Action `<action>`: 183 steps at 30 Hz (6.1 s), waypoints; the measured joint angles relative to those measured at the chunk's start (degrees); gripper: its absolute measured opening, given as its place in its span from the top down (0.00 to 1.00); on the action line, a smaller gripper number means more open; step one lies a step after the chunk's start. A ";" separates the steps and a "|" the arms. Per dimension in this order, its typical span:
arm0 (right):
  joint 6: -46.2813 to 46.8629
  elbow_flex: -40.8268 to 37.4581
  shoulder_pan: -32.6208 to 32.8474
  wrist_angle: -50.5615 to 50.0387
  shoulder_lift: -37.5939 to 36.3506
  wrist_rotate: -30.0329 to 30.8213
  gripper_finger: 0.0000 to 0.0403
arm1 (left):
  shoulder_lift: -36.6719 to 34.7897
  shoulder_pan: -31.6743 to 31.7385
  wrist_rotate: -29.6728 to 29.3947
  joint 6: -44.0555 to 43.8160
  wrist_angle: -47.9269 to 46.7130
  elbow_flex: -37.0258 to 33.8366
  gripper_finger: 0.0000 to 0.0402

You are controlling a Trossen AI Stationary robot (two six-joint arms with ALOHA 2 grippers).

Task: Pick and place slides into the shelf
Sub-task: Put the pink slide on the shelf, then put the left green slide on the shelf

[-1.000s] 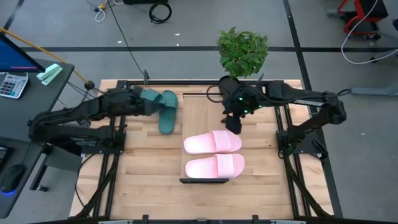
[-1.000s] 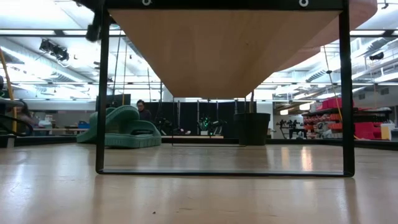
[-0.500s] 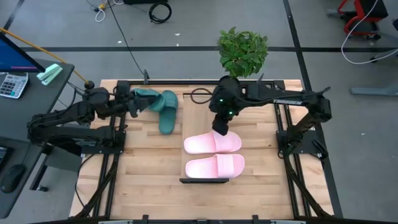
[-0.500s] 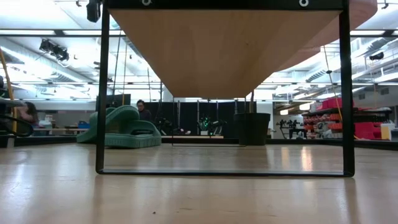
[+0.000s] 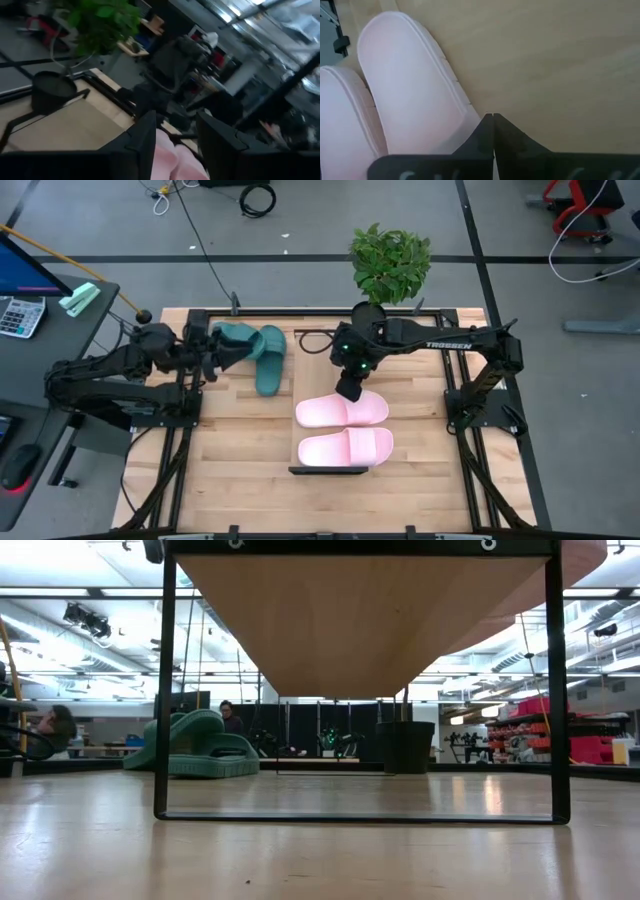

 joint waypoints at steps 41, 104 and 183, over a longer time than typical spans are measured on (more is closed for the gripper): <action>5.61 0.00 -0.17 -3.67 -13.36 5.25 0.76 | 0.00 -0.19 -13.02 -0.96 -20.37 0.00 0.67; -0.43 0.02 -0.24 -4.17 -20.61 14.40 0.60 | 22.14 13.53 -16.53 12.00 -40.20 -0.28 0.47; 1.67 0.02 -0.20 -4.18 -20.61 12.05 0.56 | 43.17 62.01 25.63 28.99 -31.22 3.63 0.41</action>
